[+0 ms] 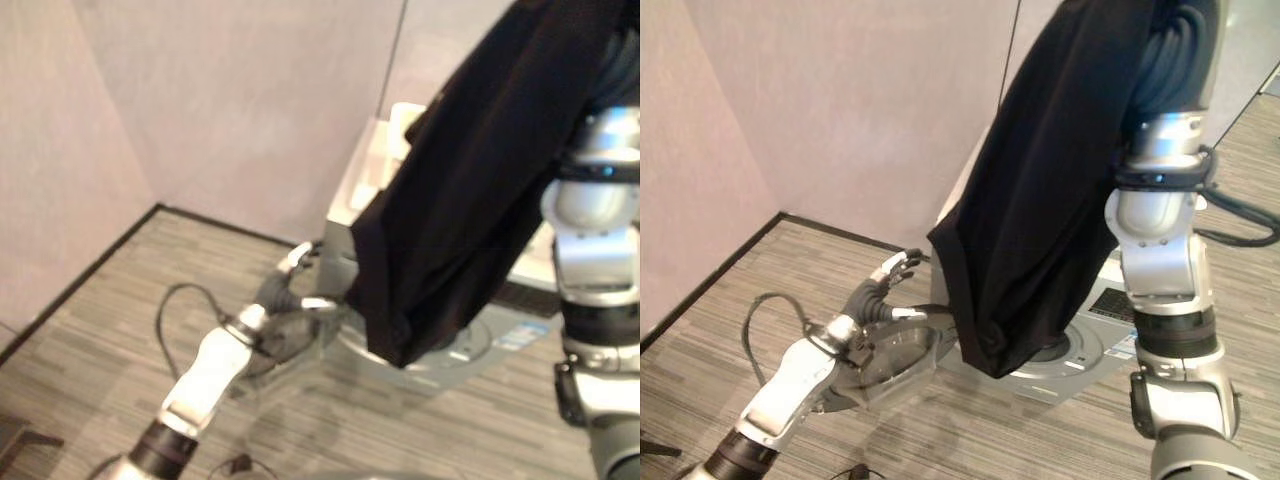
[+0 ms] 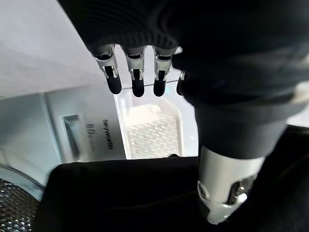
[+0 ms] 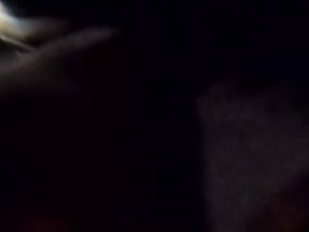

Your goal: Grab the laundry basket,head to the washer,open it,put in the laundry and shut it.

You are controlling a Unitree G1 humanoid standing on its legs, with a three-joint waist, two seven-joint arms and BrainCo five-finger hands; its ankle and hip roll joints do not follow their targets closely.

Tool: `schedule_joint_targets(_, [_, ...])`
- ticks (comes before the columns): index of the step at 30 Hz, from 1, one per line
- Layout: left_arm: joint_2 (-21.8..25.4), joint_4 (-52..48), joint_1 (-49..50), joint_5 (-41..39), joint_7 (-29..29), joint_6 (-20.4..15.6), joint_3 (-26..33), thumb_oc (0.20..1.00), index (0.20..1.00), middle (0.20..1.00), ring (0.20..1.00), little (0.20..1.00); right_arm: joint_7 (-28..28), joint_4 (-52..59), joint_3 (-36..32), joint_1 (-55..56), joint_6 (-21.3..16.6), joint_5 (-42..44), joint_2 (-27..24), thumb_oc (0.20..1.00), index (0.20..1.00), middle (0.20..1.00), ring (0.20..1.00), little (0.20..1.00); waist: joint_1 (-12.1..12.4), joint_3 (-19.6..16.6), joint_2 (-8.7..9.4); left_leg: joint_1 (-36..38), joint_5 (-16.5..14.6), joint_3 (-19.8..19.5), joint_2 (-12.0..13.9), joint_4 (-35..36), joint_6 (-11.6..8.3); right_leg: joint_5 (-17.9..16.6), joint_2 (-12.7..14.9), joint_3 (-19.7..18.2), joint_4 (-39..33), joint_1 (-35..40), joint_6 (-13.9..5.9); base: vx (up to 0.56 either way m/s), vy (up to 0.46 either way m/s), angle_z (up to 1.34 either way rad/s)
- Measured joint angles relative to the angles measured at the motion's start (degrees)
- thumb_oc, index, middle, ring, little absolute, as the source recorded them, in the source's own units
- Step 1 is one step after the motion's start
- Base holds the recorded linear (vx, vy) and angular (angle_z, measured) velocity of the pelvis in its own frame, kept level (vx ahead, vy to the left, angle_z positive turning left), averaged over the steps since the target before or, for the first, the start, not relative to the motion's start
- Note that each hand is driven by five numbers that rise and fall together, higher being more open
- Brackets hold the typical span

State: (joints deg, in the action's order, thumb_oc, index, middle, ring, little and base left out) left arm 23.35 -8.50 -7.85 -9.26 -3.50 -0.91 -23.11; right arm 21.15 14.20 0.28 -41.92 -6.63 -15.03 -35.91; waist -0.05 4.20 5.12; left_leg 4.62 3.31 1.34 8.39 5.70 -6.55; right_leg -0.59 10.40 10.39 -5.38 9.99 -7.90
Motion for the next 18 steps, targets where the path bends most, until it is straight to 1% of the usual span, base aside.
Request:
schedule_joint_targets(3, [-0.69, 1.59, -1.14, 0.65, 1.13, -0.31, -0.80, 1.000, 1.000, 1.000, 1.000, 1.000, 0.01, 0.00, 0.74, 0.25, -0.09, 0.31, 0.02, 0.200, 0.200, 0.200, 0.200, 0.200, -0.31, -0.24, -0.04, -0.01, 0.02, 0.01, 0.00, 0.00, -0.03, 0.00, 0.01, -0.02, 0.07, -0.02, 0.01, 0.00, 0.000, 0.00])
schedule_joint_targets(6, [-1.79, 3.98, -1.32, 1.33, 2.17, -0.39, -1.41, 1.000, 1.000, 1.000, 1.000, 1.000, 0.03, -0.06, 0.96, 0.84, -0.09, 0.63, 1.14, 0.200, 0.200, 0.200, 0.200, 0.200, -0.48, -0.83, -0.18, -0.06, 0.02, -0.01, 0.00, 0.00, -0.02, 0.00, -0.01, 0.01, 0.07, -0.07, 0.01, 0.00, 0.000, 0.00])
schedule_joint_targets(13, [-3.22, 9.36, -1.33, 1.06, 2.17, -0.30, -4.41, 1.000, 1.000, 1.000, 1.000, 1.000, 0.15, -0.62, 2.44, 1.99, -0.07, 2.19, 2.70, 0.200, 0.200, 0.200, 0.200, 0.200, -0.78, -1.99, -0.13, 0.06, 0.02, 0.21, 0.01, 0.01, -0.03, -0.02, 0.01, -0.26, 0.02, -0.14, 0.03, -0.01, 0.000, -0.01])
schedule_joint_targets(18, [-4.22, 9.46, -1.73, -0.99, 3.44, -0.21, -4.58, 1.000, 1.000, 1.000, 1.000, 1.000, 0.16, -0.69, 2.81, 2.22, -0.08, 2.70, 4.74, 0.200, 0.200, 0.200, 0.200, 0.200, -0.94, -3.09, -0.06, -0.30, 0.02, 0.74, 0.03, 0.02, -0.02, -0.15, 0.02, -0.86, 0.01, -0.87, 0.12, 0.00, -0.003, -0.06])
